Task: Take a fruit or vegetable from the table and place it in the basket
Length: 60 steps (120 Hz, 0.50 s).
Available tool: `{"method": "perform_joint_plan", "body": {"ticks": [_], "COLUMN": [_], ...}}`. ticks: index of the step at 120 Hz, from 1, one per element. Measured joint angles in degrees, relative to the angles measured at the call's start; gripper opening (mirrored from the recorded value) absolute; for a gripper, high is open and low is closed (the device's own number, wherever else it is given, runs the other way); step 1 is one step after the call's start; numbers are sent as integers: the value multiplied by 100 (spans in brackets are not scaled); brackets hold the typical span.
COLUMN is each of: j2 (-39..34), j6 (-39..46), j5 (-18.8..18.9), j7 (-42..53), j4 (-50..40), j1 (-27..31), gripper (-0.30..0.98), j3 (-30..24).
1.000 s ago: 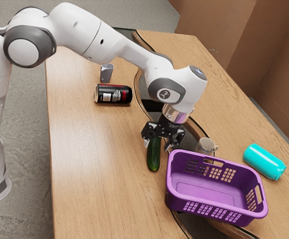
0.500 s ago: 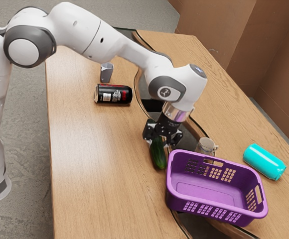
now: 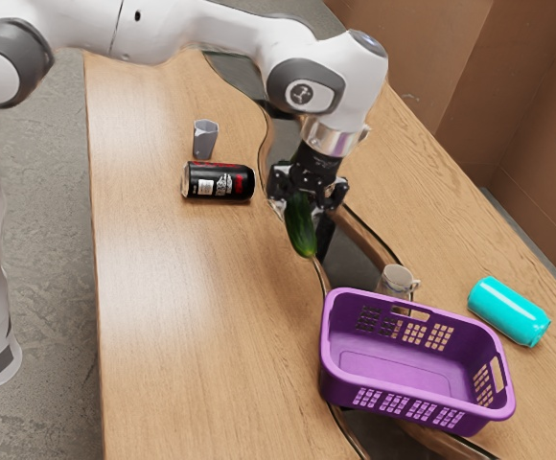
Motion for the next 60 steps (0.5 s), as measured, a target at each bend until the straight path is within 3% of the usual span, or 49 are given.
{"method": "perform_joint_plan", "body": {"ticks": [16,37,60], "j2": [-132,-254,-168], "j6": [-248,-415,-389], "j5": [24,56,260], "j7": [224,806,1435], "j4": [589,648,648], "j1": [129,-516,-459], "gripper": [22,23,22], "j3": [-293,-351,-501]}}
